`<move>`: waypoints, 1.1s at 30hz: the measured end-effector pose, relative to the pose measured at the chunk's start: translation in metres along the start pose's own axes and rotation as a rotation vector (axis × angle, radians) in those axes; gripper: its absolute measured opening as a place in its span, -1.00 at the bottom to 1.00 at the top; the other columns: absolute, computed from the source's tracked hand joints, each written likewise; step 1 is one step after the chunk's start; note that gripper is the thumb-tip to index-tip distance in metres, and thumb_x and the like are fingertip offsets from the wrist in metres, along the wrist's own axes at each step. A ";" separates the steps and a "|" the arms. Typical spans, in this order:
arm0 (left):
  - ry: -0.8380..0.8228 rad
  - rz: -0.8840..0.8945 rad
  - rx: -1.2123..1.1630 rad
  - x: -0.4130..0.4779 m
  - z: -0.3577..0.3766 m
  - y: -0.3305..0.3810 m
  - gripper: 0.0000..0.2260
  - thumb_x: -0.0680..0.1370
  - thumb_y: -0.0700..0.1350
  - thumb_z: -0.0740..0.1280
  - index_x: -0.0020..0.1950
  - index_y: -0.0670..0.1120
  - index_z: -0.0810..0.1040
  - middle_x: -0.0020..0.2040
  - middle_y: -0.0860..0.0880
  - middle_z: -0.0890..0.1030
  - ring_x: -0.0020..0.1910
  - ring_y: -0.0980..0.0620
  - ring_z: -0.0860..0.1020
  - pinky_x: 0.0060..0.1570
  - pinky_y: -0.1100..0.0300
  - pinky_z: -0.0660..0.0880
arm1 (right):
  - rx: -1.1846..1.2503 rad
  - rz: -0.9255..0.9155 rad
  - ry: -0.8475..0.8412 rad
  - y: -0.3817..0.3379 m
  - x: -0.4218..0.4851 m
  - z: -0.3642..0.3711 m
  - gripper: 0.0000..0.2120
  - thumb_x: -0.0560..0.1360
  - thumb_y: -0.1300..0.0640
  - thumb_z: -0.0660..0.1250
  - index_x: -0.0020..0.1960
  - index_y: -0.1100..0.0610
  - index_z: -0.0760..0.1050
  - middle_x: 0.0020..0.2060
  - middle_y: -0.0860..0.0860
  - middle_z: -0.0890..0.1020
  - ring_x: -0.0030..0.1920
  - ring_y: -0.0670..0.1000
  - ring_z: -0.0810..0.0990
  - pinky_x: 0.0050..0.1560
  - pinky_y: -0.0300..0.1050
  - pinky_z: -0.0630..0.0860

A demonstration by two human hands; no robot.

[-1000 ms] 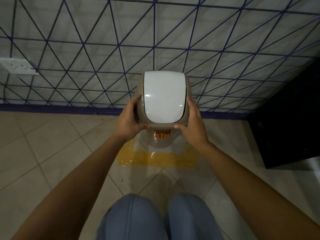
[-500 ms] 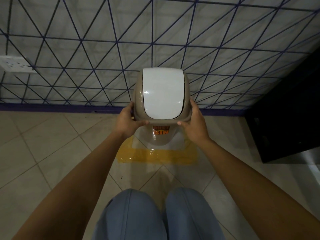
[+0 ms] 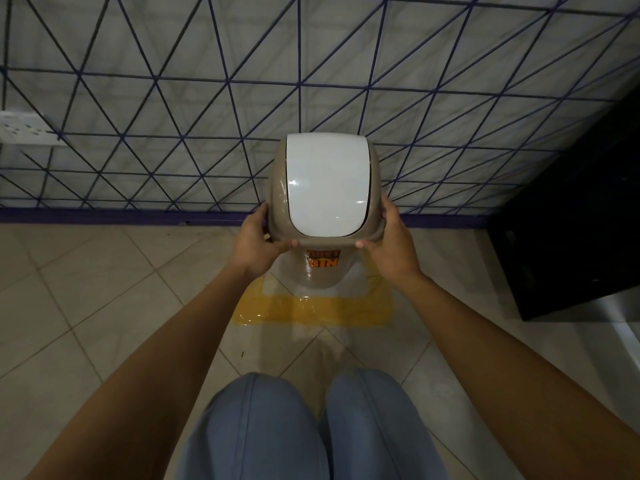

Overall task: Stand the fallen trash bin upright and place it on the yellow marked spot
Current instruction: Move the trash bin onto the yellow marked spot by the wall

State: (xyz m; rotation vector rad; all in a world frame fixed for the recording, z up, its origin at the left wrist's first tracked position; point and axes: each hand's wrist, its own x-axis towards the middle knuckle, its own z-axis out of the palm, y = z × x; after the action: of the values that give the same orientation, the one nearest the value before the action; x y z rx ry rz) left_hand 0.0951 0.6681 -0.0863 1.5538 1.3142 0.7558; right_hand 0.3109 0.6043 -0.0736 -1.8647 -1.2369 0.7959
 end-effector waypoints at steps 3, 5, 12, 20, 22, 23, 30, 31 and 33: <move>0.001 -0.023 -0.026 -0.002 -0.001 -0.002 -0.23 0.35 -0.21 0.50 0.48 -0.03 0.21 0.33 -0.01 0.44 0.27 0.01 0.44 0.09 0.19 0.49 | -0.010 -0.003 0.005 0.000 0.001 0.000 -0.09 0.36 0.32 0.46 0.53 0.03 0.03 0.47 0.03 0.32 0.47 0.05 0.27 0.43 0.12 0.30; 0.002 -0.029 -0.030 -0.003 -0.002 -0.001 -0.23 0.36 -0.20 0.50 0.48 -0.04 0.21 0.35 -0.05 0.43 0.28 -0.01 0.44 0.17 0.09 0.50 | -0.007 0.001 0.007 0.001 0.001 0.000 -0.09 0.35 0.32 0.47 0.53 0.02 0.03 0.46 0.03 0.32 0.47 0.06 0.27 0.42 0.12 0.31; 0.034 -0.020 -0.058 -0.004 -0.001 -0.001 -0.32 0.37 -0.22 0.48 0.44 -0.06 0.29 0.28 -0.01 0.47 0.22 0.00 0.48 0.08 0.19 0.51 | 0.012 0.005 0.004 0.001 0.002 0.000 -0.08 0.35 0.32 0.47 0.53 0.01 0.04 0.45 0.03 0.34 0.46 0.05 0.29 0.42 0.12 0.32; 0.084 0.035 0.140 -0.004 0.006 -0.002 -0.16 0.35 -0.12 0.51 0.51 0.02 0.13 0.41 -0.09 0.28 0.35 -0.07 0.34 0.34 -0.02 0.36 | -0.108 -0.036 0.014 0.003 0.000 0.005 -0.01 0.33 0.23 0.51 0.54 0.01 -0.05 0.51 0.04 0.21 0.50 0.09 0.17 0.45 0.17 0.24; 0.104 0.090 0.192 -0.006 0.007 -0.001 -0.13 0.35 -0.10 0.51 0.52 0.04 0.09 0.42 -0.08 0.27 0.37 -0.03 0.30 0.34 0.06 0.31 | -0.109 -0.040 0.025 0.004 0.000 0.009 0.00 0.33 0.20 0.51 0.54 0.01 -0.07 0.51 0.04 0.19 0.51 0.10 0.14 0.46 0.18 0.22; 0.106 0.109 0.208 -0.006 0.008 0.000 -0.12 0.35 -0.10 0.51 0.52 0.04 0.07 0.43 -0.07 0.27 0.38 -0.01 0.28 0.34 0.08 0.29 | -0.104 -0.040 0.030 0.004 0.000 0.010 -0.01 0.34 0.20 0.51 0.54 0.01 -0.07 0.51 0.04 0.19 0.51 0.09 0.14 0.46 0.19 0.22; 0.080 0.115 0.207 -0.005 0.006 0.005 -0.14 0.35 -0.12 0.51 0.52 0.01 0.08 0.44 -0.04 0.32 0.40 0.01 0.28 0.36 -0.02 0.33 | -0.091 -0.031 0.030 0.005 0.002 0.010 -0.04 0.35 0.21 0.50 0.54 0.04 -0.04 0.50 0.03 0.22 0.50 0.08 0.17 0.44 0.18 0.25; 0.079 0.111 0.208 -0.006 0.006 0.006 -0.14 0.35 -0.13 0.51 0.52 0.00 0.08 0.44 -0.05 0.32 0.40 0.00 0.28 0.36 -0.01 0.32 | -0.089 -0.027 0.028 0.004 0.001 0.010 -0.04 0.35 0.20 0.50 0.54 0.04 -0.04 0.50 0.03 0.23 0.50 0.08 0.18 0.44 0.18 0.26; 0.083 0.103 0.227 -0.006 0.005 0.008 -0.14 0.35 -0.12 0.52 0.52 -0.01 0.09 0.43 -0.06 0.33 0.40 -0.01 0.28 0.36 0.00 0.32 | -0.108 -0.021 0.017 0.003 0.002 0.009 -0.04 0.34 0.18 0.51 0.54 0.04 -0.03 0.49 0.04 0.24 0.49 0.08 0.19 0.44 0.18 0.27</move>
State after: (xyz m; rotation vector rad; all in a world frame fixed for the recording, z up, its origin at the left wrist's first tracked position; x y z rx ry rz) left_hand 0.1015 0.6610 -0.0802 1.7981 1.4291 0.7627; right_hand 0.3058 0.6072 -0.0809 -1.9368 -1.3104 0.7132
